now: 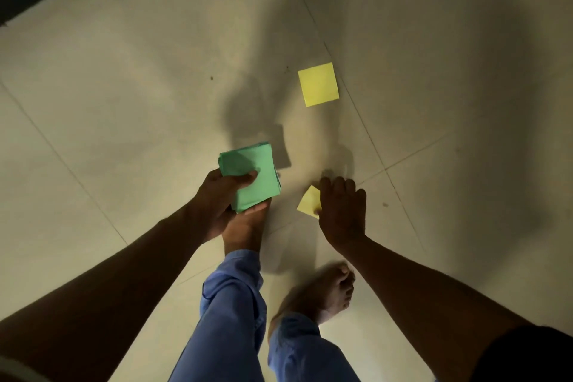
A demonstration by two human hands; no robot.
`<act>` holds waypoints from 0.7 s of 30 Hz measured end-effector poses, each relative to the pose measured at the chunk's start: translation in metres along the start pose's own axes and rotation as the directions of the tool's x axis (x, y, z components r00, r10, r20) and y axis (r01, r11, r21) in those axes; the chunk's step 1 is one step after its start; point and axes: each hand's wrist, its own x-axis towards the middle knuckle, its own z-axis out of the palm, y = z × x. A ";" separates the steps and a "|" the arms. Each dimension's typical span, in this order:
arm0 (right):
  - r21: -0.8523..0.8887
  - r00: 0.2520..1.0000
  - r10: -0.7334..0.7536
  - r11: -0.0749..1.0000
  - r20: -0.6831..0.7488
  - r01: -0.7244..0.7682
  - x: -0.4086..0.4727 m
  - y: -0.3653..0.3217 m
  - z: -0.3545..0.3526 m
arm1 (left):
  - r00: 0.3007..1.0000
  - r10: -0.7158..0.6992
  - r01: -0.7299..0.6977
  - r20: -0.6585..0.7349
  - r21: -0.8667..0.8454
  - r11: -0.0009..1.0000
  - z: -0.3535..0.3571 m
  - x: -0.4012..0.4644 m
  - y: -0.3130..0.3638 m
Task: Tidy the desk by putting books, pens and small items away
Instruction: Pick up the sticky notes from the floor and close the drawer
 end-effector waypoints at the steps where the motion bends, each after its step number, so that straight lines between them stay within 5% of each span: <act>1: 0.021 1.000 -0.005 1.000 -0.007 0.006 0.000 0.002 0.000 | 1.000 0.001 -0.001 0.004 -0.006 1.000 -0.001 -0.001 -0.002; 5: 0.158 1.000 -0.001 0.987 -0.030 0.006 0.004 0.012 -0.012 | 1.000 0.006 -0.005 0.014 -0.034 0.999 -0.001 -0.003 -0.006; 8: 0.441 0.998 0.040 0.896 0.052 -0.059 0.015 0.020 -0.038 | 1.000 0.023 -0.023 0.000 -0.046 0.999 0.006 -0.007 -0.001; 13: 0.789 0.987 0.099 0.593 0.125 -0.160 0.035 0.030 -0.102 | 0.997 0.046 -0.048 -0.057 -0.029 0.998 0.021 -0.012 0.021; 18: 0.957 0.961 0.079 0.105 0.265 -0.272 0.052 0.033 -0.168 | 0.990 0.059 -0.058 -0.126 0.008 0.998 0.028 -0.012 0.044; 21: 0.966 0.965 -0.049 0.016 0.257 -0.256 0.052 0.022 -0.188 | 0.994 0.076 -0.078 -0.080 -0.029 0.996 0.038 -0.016 0.064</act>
